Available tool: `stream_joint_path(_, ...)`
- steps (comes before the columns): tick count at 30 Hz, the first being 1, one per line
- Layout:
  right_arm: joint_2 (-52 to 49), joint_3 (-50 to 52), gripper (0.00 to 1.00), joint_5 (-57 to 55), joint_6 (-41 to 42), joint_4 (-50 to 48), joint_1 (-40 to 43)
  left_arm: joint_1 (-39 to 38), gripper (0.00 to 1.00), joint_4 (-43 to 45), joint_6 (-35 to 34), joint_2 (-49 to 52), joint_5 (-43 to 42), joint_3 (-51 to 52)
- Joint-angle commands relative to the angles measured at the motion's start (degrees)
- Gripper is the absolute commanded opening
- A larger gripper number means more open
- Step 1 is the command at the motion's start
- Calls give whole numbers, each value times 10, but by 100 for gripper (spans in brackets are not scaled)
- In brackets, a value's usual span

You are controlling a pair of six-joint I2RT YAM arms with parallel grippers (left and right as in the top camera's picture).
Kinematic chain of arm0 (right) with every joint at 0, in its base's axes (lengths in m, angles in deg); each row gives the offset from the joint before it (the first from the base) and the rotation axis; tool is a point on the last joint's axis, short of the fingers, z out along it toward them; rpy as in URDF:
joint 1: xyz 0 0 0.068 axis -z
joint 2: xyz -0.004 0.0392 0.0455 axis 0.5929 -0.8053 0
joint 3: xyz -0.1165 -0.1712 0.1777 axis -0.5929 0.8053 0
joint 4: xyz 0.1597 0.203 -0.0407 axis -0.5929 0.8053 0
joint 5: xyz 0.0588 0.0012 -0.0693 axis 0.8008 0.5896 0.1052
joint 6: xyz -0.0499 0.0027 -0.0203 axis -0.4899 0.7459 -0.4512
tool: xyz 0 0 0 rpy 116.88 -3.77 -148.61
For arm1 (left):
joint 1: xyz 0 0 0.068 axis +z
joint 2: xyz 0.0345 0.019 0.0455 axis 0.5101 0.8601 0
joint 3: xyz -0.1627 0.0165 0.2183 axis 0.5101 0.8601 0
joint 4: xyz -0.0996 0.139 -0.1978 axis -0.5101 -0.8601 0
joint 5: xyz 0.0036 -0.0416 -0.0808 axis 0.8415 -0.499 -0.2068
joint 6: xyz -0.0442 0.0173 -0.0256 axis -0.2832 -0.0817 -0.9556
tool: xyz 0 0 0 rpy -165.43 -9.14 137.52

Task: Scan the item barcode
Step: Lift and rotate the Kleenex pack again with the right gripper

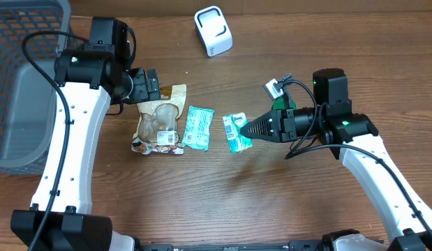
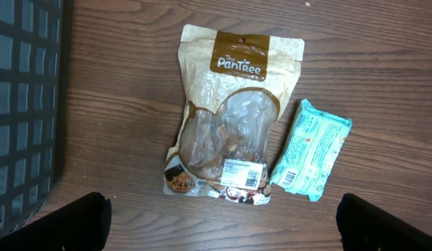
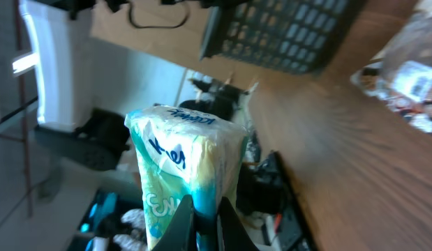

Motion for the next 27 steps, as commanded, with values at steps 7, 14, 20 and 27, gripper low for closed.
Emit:
stream_joint_path(7,12,-1,4,53,-4,-4,1,-1,99,0,5,4,-3,1)
stream_joint_path(14,12,-1,4,63,-2,-5,1,-1,99,0,5,4,-3,1)
stream_joint_path(20,12,-1,4,63,-2,-5,1,-1,99,0,5,4,-3,1)
stream_joint_path(27,15,-1,4,63,-2,-3,1,-1,100,0,5,4,-3,1)
